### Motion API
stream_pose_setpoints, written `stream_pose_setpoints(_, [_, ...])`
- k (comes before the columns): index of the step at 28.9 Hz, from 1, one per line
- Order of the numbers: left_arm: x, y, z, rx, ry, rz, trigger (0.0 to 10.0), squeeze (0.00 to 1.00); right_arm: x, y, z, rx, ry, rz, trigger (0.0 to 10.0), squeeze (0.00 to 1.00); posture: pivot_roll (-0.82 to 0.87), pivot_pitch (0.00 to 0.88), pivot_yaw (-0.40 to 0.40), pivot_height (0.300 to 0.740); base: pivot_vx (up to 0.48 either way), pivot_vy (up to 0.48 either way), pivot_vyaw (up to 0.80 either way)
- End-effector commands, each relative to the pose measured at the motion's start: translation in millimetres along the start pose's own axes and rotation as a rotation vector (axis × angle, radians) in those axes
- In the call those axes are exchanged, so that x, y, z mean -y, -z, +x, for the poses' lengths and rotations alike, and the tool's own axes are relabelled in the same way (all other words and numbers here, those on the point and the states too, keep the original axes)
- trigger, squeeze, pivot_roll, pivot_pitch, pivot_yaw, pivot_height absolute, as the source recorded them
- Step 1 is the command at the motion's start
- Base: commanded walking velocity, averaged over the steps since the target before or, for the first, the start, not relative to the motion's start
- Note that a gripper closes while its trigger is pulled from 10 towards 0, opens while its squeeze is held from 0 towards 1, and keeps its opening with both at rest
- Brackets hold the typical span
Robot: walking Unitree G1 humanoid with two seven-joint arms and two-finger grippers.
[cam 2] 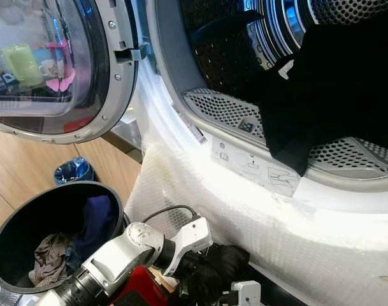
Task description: Clothes washing
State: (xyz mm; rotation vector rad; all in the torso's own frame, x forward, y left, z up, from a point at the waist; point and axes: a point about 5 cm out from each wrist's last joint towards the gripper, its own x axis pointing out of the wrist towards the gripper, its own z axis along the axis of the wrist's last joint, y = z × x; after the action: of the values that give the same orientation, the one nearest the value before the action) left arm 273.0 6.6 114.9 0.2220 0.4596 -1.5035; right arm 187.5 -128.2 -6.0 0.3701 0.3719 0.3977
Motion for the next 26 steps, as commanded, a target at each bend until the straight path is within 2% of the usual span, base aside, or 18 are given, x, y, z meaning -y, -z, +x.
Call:
stream_pose_setpoints(1, [3.1,-10.5,-2.1,0.038,0.012,0.036,0.0,0.00,-2.9,6.0,0.7,-0.024,-0.008,0.008,0.0,0.00,0.16,0.041,0.029,0.740,0.000,0.000,0.00])
stream_pose_setpoints(12, [7.8,-13.3,-6.7,0.055,0.000,0.042,0.0,0.00,-3.6,7.6,3.5,-0.031,-0.021,0.013,0.0,0.00,0.18,0.038,0.028,0.740,0.000,0.000,0.00])
stream_pose_setpoints(26, [4.1,-15.3,-14.3,0.067,-0.068,0.044,0.0,0.00,3.0,-0.3,14.0,-0.010,0.001,0.009,0.0,0.00,0.21,0.052,0.016,0.740,0.000,0.000,0.00])
